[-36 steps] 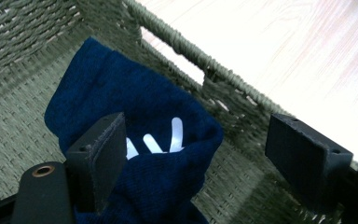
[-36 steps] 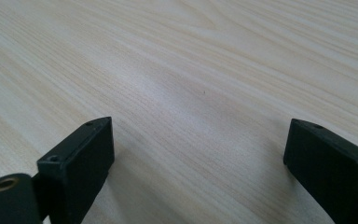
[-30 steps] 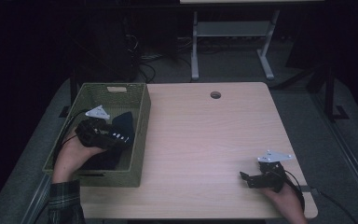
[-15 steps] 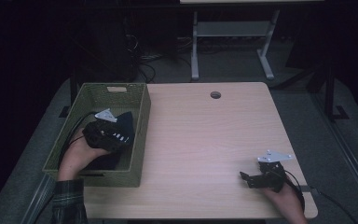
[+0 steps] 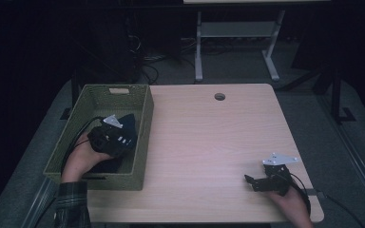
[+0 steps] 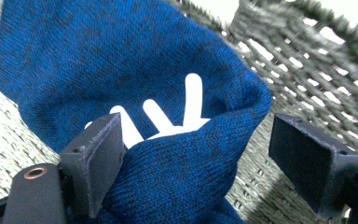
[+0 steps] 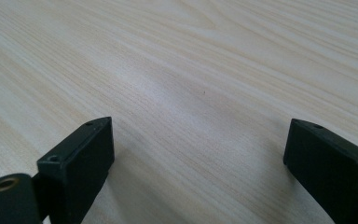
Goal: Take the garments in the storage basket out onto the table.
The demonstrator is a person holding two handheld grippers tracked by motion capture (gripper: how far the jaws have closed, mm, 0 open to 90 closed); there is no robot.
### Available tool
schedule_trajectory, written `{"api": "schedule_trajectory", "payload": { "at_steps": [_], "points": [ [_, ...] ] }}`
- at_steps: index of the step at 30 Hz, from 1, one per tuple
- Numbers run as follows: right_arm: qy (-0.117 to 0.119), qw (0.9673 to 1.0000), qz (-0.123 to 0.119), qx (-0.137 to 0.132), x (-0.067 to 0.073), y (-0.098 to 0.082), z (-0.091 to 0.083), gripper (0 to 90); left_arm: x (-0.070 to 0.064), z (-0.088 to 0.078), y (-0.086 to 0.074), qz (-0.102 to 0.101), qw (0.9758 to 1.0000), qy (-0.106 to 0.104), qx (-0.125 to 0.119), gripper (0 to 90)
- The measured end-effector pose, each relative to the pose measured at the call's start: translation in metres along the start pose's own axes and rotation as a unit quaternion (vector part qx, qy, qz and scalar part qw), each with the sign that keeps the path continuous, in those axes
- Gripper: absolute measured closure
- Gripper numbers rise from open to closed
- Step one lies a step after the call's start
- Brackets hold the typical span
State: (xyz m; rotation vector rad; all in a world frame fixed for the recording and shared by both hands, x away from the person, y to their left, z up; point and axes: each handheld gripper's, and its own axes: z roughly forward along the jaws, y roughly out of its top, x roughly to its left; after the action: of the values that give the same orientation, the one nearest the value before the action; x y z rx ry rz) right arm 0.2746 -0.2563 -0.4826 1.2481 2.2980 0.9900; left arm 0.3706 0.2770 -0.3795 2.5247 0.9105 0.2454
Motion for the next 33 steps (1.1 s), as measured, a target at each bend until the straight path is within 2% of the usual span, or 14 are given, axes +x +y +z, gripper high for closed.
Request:
{"api": "schedule_trajectory", "payload": {
  "at_steps": [5,15,18,23,26,31,33],
  "points": [
    [0.0,1.0,0.0,0.0,0.0,0.0,0.0,8.1,0.002,0.005,-0.001,-0.002,1.0,-0.003,0.009,18.9],
    [0.0,1.0,0.0,0.0,0.0,0.0,0.0,8.1,0.005,0.007,-0.004,-0.006,0.9999,-0.009,0.01,28.8],
    [0.0,1.0,0.0,0.0,0.0,0.0,0.0,8.1,0.006,0.007,-0.005,-0.007,0.9998,-0.013,0.011,34.8],
    [0.0,1.0,0.0,0.0,0.0,0.0,0.0,8.1,0.007,0.007,-0.007,0.0,0.9995,-0.029,0.011,56.6],
    [0.0,1.0,0.0,0.0,0.0,0.0,0.0,8.1,0.006,0.007,-0.008,0.009,0.9993,-0.034,0.012,65.2],
    [0.0,1.0,0.0,0.0,0.0,0.0,0.0,8.1,0.008,0.005,-0.01,0.015,0.9992,-0.035,0.005,72.5],
    [0.0,1.0,0.0,0.0,0.0,0.0,0.0,8.1,0.009,0.003,-0.011,0.01,0.9993,-0.037,0.0,73.7]
  ]
}}
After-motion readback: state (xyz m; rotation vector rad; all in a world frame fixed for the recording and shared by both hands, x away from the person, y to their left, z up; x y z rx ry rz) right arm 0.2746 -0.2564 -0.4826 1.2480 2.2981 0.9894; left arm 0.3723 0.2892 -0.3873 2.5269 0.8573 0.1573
